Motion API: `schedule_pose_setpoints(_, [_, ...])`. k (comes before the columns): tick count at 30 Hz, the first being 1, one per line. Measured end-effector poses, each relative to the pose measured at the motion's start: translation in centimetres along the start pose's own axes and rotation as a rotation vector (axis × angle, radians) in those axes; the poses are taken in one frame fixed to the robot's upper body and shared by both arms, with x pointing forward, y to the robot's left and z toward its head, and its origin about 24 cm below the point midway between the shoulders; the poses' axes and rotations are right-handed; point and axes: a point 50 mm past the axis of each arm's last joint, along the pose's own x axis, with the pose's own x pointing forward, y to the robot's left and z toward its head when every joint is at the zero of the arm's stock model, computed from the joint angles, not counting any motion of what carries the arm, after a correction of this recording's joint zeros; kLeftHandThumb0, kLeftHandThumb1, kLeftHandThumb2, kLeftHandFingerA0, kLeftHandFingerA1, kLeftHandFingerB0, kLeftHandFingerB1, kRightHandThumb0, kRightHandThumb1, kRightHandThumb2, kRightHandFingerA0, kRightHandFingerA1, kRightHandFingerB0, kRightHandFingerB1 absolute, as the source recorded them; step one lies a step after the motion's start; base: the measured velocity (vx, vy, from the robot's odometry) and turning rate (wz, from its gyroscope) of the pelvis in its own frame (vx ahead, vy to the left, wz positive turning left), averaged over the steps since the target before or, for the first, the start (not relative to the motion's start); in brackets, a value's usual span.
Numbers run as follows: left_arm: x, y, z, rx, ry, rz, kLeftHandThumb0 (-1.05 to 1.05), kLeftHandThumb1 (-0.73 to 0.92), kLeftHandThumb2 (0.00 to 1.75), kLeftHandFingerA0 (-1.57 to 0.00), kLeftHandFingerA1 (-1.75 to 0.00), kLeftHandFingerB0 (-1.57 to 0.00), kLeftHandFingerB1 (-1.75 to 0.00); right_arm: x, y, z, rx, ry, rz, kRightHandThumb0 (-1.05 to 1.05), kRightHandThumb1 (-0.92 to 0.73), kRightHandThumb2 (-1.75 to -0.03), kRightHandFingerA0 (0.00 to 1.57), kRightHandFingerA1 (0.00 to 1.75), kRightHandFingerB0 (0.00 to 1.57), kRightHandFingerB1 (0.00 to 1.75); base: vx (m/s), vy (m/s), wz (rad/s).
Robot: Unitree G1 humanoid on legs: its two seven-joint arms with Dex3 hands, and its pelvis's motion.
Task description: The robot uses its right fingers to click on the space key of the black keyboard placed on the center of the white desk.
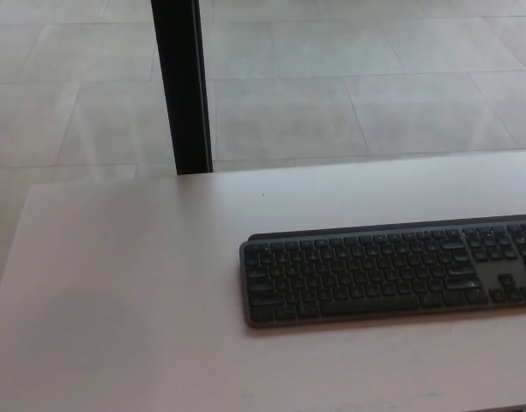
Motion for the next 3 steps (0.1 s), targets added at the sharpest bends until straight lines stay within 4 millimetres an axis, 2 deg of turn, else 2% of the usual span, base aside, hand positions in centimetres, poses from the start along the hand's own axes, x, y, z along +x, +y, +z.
schedule_pose_setpoints(3, [0.0,-0.04,0.0,0.004,0.0,-0.002,-0.49,0.54,0.56,-1.01,-1.51,-0.88,-0.71,-0.03,0.1,-0.02,0.002,0.001,0.004,-0.43,-0.57,-0.69,1.18,1.45,0.66,0.66,0.0,0.0,0.0])
